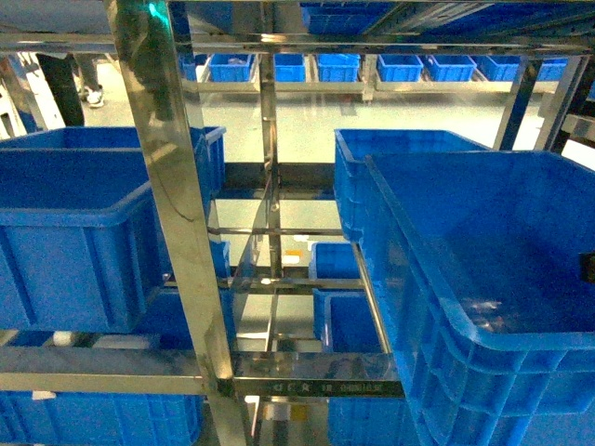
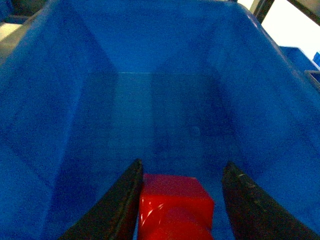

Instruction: Pick red block from blue box to shelf

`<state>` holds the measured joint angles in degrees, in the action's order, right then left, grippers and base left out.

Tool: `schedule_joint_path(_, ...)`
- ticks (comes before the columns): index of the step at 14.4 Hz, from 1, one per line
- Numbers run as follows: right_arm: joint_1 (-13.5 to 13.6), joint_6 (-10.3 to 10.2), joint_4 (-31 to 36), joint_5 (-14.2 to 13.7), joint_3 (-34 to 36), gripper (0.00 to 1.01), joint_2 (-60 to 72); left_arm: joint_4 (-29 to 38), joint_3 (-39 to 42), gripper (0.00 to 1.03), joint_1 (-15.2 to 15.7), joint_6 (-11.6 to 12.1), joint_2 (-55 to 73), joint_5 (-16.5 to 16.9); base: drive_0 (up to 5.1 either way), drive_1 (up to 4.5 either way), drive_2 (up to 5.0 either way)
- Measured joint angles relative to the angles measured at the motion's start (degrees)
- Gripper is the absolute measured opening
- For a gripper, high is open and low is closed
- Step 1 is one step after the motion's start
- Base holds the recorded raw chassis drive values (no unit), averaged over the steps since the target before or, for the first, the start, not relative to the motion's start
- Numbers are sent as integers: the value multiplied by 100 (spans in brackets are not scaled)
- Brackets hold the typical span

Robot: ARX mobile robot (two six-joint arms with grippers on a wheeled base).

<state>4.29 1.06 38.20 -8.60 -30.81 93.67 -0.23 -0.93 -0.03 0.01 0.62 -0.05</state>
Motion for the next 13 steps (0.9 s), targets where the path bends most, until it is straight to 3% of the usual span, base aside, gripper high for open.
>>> schedule_joint_path(1, 103, 39, 155, -205, -24, 59, 127, 0, 0, 98, 0, 0, 0, 2, 0, 0, 0)
schedule_joint_path(5, 291, 166, 568, -323, 632, 99, -907, 2, 0, 98, 0, 0, 0, -4, 0, 0, 0)
schedule_joint_path(7, 358, 328, 424, -190, 1576, 98, -2011, 0, 0, 98, 0, 0, 0, 2, 0, 0, 0)
schedule_joint_path(8, 273, 136, 1919, 114, 2017, 84, -2006, 7, 0, 98, 0, 0, 0, 9, 0, 0, 0)
schedule_joint_path(9, 195, 31, 2308, 210, 2225, 71, -2197, 2, 0, 98, -2, 0, 0, 4, 0, 0, 0)
schedule_joint_path(13, 7, -61, 1698, 417, 2629, 31, -3289, 2, 0, 98, -2, 0, 0, 4, 0, 0, 0)
